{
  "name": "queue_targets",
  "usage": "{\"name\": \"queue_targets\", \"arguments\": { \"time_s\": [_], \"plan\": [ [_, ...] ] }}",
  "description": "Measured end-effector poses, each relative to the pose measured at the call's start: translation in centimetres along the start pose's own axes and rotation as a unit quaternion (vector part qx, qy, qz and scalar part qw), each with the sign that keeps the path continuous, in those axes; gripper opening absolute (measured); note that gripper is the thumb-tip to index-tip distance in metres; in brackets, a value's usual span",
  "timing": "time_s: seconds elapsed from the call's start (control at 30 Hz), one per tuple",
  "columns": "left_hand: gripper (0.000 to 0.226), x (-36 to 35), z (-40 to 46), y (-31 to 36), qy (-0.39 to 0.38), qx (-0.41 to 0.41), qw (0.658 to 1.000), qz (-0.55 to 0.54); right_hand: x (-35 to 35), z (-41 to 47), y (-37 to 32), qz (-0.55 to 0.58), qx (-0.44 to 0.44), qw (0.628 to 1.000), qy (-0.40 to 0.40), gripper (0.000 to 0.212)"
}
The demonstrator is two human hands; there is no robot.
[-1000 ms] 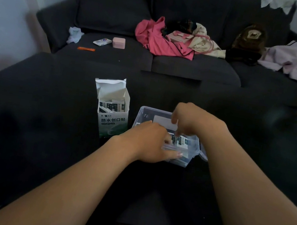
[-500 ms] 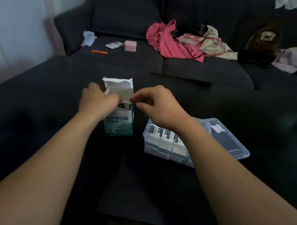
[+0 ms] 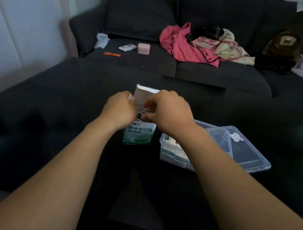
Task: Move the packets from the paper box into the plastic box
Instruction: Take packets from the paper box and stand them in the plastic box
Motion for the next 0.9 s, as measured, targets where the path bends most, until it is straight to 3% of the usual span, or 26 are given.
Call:
{"name": "queue_targets", "arguments": {
  "time_s": [0.17,0.4,0.63,0.9],
  "plan": [
    [0.030,-0.2,-0.1,0.1,-0.001,-0.019,1.000,-0.010,0.0,-0.4,-0.3,-0.057,0.017,0.998,0.001,0.014],
    [0.030,-0.3,-0.4,0.7,-0.005,-0.045,0.999,-0.017,0.1,-0.4,-0.8,-0.105,0.038,0.993,0.028,0.009],
    [0.030,-0.4,-0.4,0.7,-0.011,-0.039,0.999,0.001,-0.7,0.3,-0.2,-0.030,0.017,0.999,-0.018,0.011],
    [0.030,-0.1,0.0,-0.3,0.006,-0.015,1.000,0.027,0.4,0.9,1.4,0.059,-0.014,0.998,0.030,0.008]
  ]
}}
Point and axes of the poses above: each hand's wrist, its own z-axis towards the middle knuckle, its own x-axis out of the back of the hand, y = z × x, the point moved 2 cm from there along z, towards the middle knuckle, and after that the axes turned 10 degrees about -z, right-handed, at the moved point
